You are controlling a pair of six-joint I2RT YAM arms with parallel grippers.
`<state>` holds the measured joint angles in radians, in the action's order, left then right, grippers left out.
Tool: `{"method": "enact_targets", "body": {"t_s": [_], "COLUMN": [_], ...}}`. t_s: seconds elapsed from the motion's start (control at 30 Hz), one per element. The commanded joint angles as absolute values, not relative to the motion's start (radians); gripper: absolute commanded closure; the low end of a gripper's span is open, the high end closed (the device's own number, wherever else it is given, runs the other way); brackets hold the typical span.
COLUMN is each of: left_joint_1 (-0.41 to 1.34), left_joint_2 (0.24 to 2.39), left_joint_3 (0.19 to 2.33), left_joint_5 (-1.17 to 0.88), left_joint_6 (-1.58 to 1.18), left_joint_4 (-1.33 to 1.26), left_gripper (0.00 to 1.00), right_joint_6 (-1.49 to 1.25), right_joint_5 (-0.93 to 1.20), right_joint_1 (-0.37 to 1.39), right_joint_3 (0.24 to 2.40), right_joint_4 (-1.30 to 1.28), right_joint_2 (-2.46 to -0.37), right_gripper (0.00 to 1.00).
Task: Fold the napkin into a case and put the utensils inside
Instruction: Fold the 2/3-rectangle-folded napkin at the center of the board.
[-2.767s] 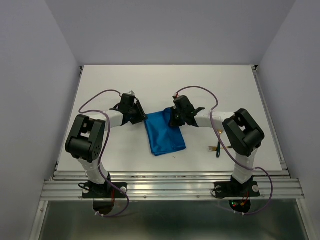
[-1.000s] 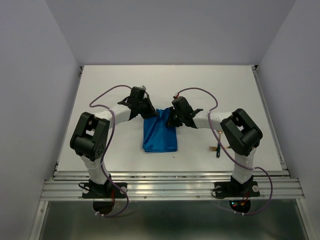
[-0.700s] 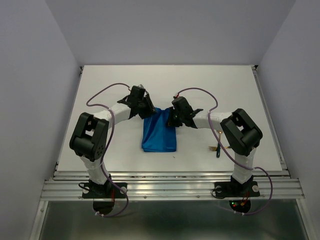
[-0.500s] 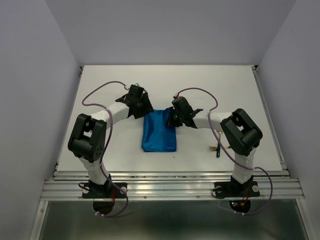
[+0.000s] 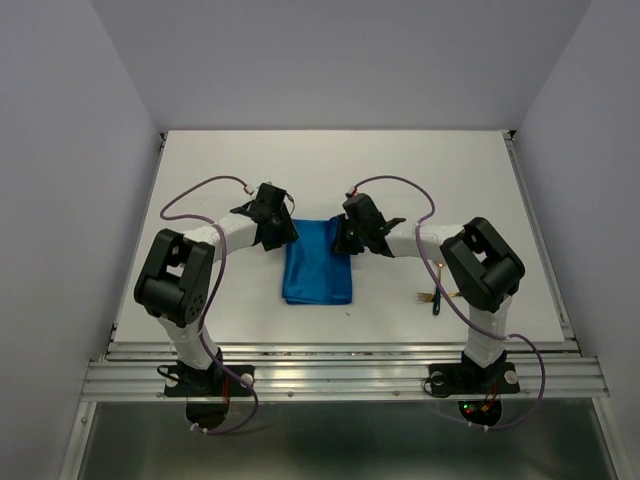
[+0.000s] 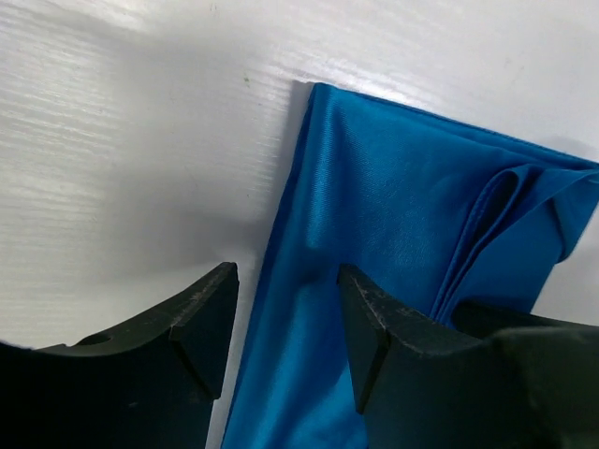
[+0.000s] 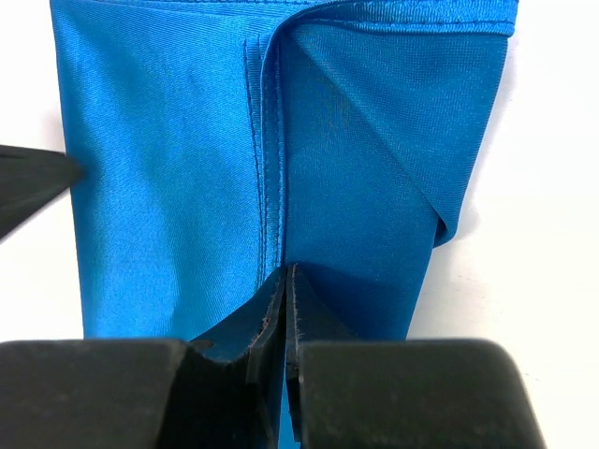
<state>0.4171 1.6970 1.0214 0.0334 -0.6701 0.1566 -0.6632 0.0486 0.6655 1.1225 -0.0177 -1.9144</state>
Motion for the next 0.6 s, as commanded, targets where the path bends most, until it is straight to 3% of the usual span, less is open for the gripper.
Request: {"method": "enact_targets", "body": {"t_s": [0.0, 0.17, 0.23, 0.3, 0.33, 0.37, 0.4, 0.57], "left_joint_1": [0.417, 0.422, 0.425, 0.431, 0.433, 0.433, 0.434, 0.433], "left_joint_2": [1.738, 1.762, 1.77, 1.788, 1.793, 1.801, 1.802, 1.747], "left_joint_3": [0.985, 0.945, 0.928, 0.925, 0.923, 0.923, 0.925, 0.945], "left_joint_5": [0.005, -0.069, -0.106, -0.126, -0.135, -0.144, -0.144, -0.095], "left_joint_6": [-0.655, -0.672, -0.686, -0.692, -0.695, -0.701, -0.704, -0.718], "left_joint_4": [0.112, 0.057, 0.023, 0.009, 0.008, 0.008, 0.008, 0.031], "left_gripper": [0.45, 0.65, 0.66, 0.74, 0.79, 0.96, 1.0, 1.0], "right_joint_6": [-0.667, -0.667, -0.669, -0.67, -0.67, -0.67, -0.67, -0.669], "right_joint_5": [0.048, 0.041, 0.038, 0.037, 0.037, 0.035, 0.034, 0.022], "right_joint_1": [0.686, 0.686, 0.686, 0.695, 0.695, 0.695, 0.695, 0.695], "right_joint_3": [1.14, 1.135, 1.135, 1.135, 1.137, 1.138, 1.138, 1.132], "right_joint_4": [-0.041, -0.043, -0.041, -0.041, -0.041, -0.041, -0.043, -0.054], "right_joint_2": [-1.927, -1.927, -1.933, -1.937, -1.939, -1.942, -1.942, -1.939], "right_gripper": [0.94, 0.94, 0.94, 0.93, 0.94, 0.93, 0.94, 0.94]}}
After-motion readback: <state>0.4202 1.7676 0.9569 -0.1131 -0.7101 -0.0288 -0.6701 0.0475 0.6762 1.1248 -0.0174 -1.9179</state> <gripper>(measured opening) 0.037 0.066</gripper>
